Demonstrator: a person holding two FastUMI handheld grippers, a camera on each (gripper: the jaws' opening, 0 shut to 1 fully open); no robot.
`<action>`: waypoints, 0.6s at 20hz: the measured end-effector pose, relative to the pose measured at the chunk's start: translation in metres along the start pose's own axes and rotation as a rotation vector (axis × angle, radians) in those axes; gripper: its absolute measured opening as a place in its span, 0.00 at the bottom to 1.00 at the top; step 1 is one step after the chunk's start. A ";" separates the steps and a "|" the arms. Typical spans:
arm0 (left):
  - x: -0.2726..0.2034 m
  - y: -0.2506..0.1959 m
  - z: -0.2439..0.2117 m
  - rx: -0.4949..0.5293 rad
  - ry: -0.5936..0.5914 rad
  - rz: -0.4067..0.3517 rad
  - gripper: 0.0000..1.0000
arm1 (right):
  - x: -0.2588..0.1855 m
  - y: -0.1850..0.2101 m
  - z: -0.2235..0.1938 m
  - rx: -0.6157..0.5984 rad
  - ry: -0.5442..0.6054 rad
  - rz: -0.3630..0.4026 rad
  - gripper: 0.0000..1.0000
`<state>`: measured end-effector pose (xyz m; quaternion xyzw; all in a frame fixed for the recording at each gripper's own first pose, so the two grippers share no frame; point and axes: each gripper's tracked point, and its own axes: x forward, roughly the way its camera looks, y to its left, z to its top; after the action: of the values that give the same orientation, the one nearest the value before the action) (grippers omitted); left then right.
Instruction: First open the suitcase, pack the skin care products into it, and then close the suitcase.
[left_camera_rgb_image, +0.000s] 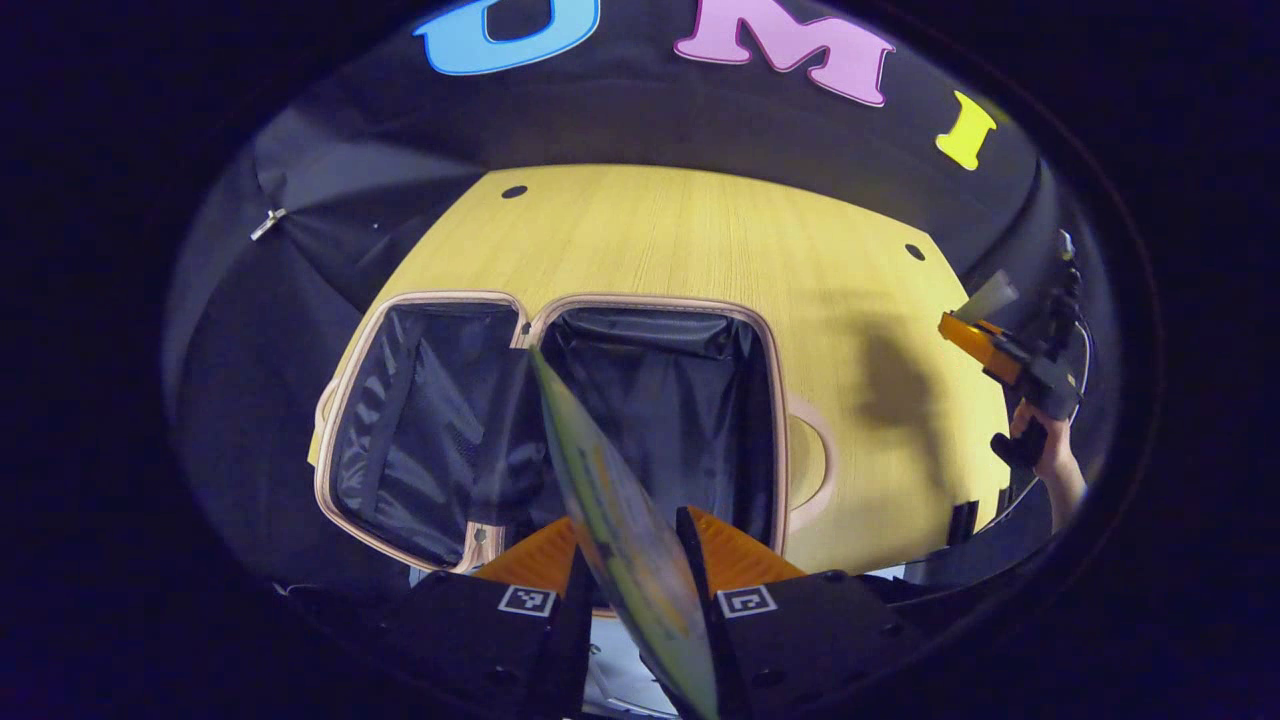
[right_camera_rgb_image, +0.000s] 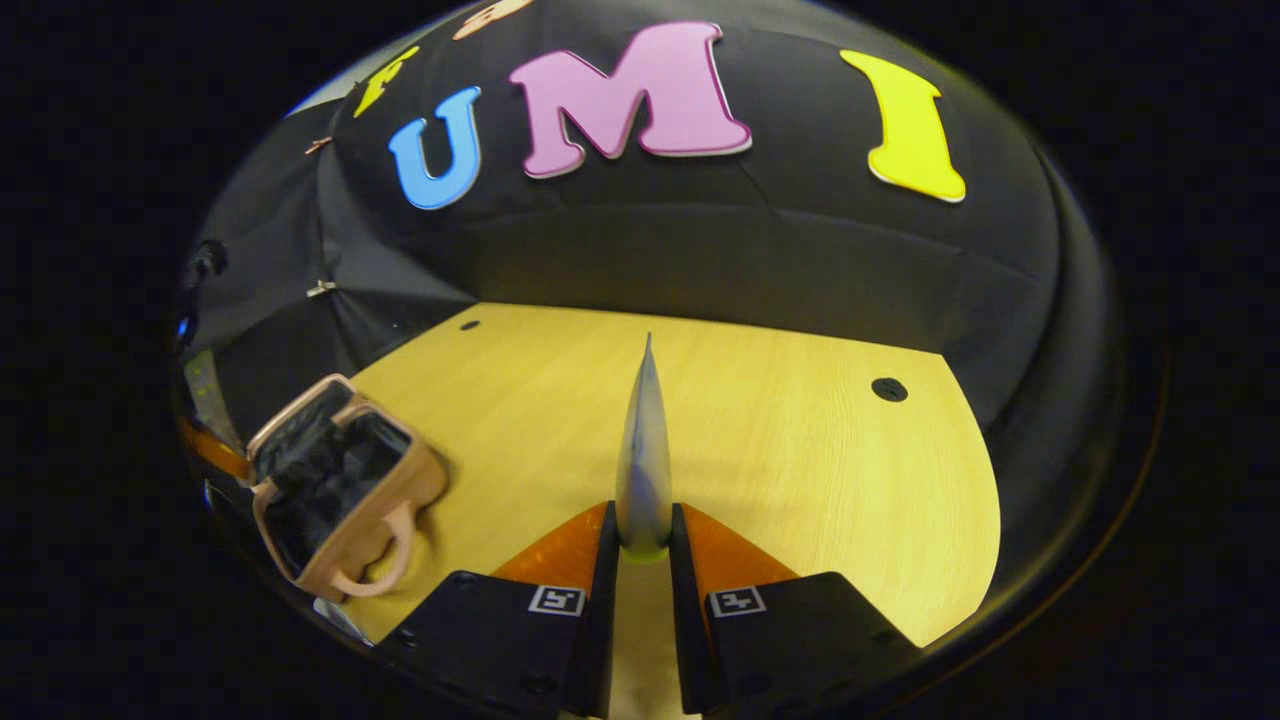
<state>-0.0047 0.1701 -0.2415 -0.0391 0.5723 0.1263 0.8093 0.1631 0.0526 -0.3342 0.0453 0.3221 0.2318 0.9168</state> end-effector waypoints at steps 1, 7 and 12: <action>0.009 0.012 -0.001 0.023 0.041 0.036 0.47 | -0.018 0.010 -0.002 0.010 -0.002 -0.014 0.30; 0.085 0.046 -0.059 -0.041 0.388 0.129 0.45 | -0.074 0.064 -0.035 0.084 0.041 -0.039 0.30; 0.102 0.045 -0.074 -0.018 0.361 0.064 0.68 | -0.078 0.102 -0.058 0.055 0.127 -0.015 0.30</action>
<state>-0.0522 0.2141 -0.3584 -0.0500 0.7080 0.1480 0.6887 0.0342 0.1041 -0.3115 0.0533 0.3860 0.2185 0.8947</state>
